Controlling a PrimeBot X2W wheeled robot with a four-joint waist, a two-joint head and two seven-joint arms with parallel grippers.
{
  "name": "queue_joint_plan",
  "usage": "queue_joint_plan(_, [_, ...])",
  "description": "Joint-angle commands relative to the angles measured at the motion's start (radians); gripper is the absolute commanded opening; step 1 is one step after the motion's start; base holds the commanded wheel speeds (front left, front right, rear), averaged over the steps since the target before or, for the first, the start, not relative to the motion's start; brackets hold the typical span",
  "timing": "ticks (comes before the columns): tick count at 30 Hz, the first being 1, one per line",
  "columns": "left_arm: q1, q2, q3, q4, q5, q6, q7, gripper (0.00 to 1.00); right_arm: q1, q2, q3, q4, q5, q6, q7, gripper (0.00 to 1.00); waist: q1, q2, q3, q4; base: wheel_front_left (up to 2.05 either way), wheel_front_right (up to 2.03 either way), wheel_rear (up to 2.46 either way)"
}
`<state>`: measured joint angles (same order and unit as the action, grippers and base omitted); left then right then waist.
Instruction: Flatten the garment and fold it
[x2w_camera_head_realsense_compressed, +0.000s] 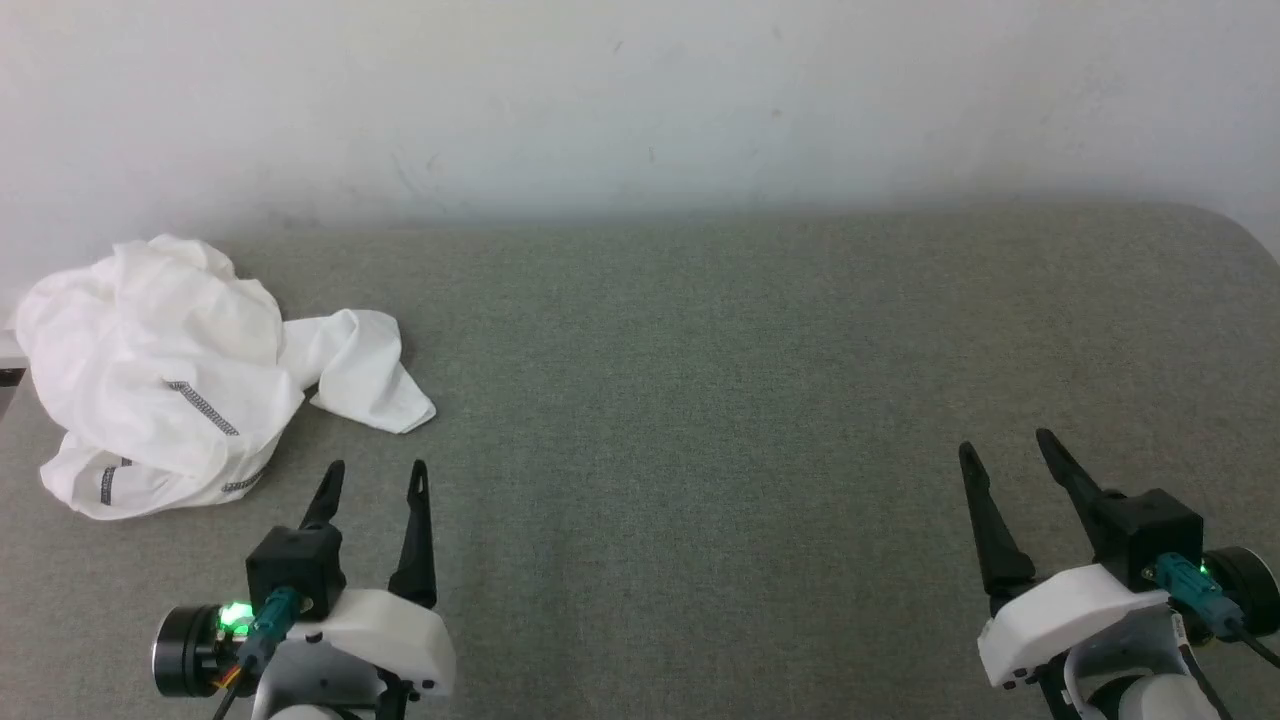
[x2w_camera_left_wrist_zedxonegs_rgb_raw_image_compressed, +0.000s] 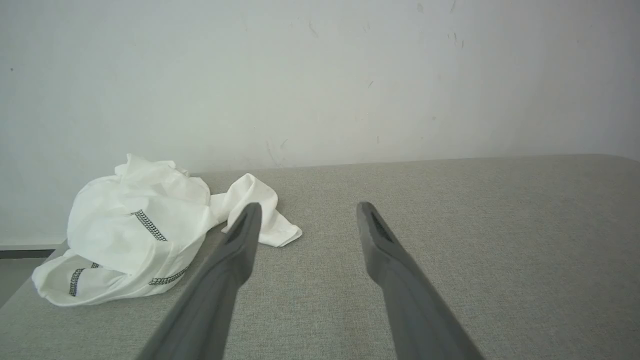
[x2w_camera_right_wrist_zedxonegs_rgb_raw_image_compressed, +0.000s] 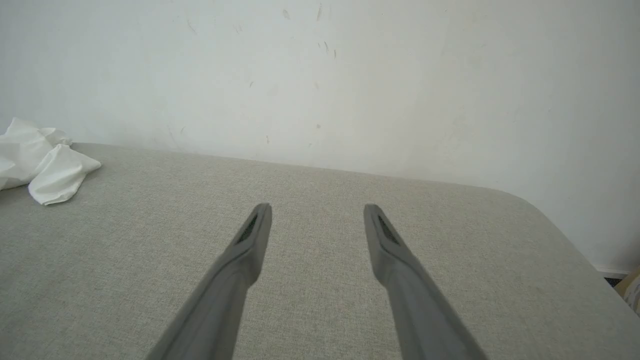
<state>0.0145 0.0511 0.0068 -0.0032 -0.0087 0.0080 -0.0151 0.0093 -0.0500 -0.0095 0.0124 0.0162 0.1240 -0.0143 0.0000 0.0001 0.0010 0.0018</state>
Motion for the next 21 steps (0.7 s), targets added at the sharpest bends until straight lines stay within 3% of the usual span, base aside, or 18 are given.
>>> queue_joint_plan(1, [0.012,0.000,0.005,-0.001,-0.009,-0.009,-0.011,1.00,0.006,0.000,-0.006,0.003,0.010,0.001,-0.012,1.00,0.0000,-0.0001,0.000,0.000,0.00,0.00,0.00])
queue_joint_plan(21, [0.030,0.000,0.023,-0.004,-0.036,-0.019,-0.053,1.00,0.015,0.000,-0.027,0.023,0.031,0.002,-0.054,1.00,0.0000,-0.0001,0.002,0.022,0.00,0.00,0.00])
